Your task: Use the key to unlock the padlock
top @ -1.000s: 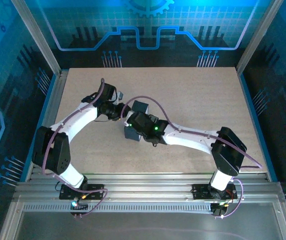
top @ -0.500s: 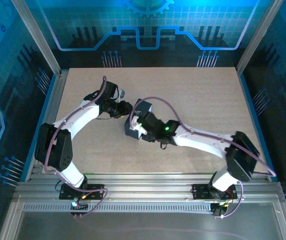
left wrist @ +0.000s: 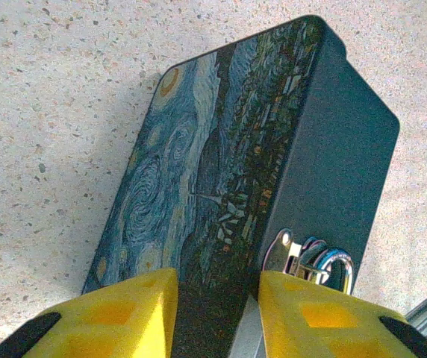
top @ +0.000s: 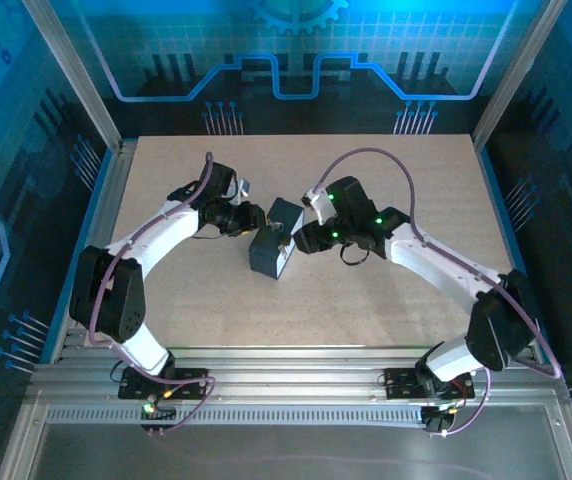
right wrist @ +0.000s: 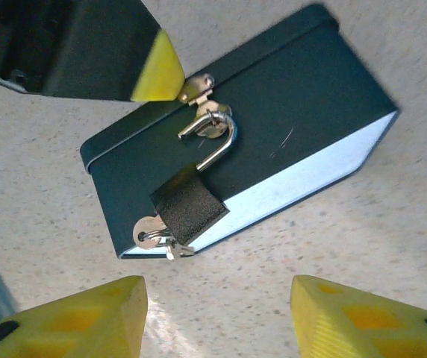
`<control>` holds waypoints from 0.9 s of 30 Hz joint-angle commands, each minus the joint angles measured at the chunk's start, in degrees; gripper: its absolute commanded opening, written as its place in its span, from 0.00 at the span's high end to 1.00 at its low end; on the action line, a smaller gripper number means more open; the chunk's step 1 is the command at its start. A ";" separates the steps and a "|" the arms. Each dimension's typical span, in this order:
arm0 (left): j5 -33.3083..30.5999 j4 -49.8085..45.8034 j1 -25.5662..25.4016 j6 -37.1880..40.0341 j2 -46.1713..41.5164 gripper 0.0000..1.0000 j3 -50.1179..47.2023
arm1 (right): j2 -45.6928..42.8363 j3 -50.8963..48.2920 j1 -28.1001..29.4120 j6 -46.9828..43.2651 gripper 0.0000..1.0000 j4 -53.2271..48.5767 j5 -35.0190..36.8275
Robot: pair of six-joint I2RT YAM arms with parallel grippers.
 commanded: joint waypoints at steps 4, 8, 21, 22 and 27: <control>-2.30 -2.67 -0.29 -1.45 1.26 0.66 -1.95 | 5.47 0.90 -2.97 15.58 0.49 4.33 -10.99; -2.17 -2.61 -0.30 -1.57 1.26 0.66 -2.12 | 7.32 -0.94 -3.10 20.76 0.49 9.82 -14.13; -2.04 -2.21 -0.43 -1.74 1.17 0.66 -2.64 | 10.92 -2.21 -1.31 28.55 0.53 17.08 -15.24; -2.15 -2.24 -0.52 -1.78 1.08 0.66 -2.73 | 11.22 -2.18 -1.10 28.98 0.53 17.49 -15.49; -2.25 -2.25 -0.78 -1.83 0.60 0.67 -3.43 | 12.13 -2.27 -0.65 30.16 0.66 18.32 -15.91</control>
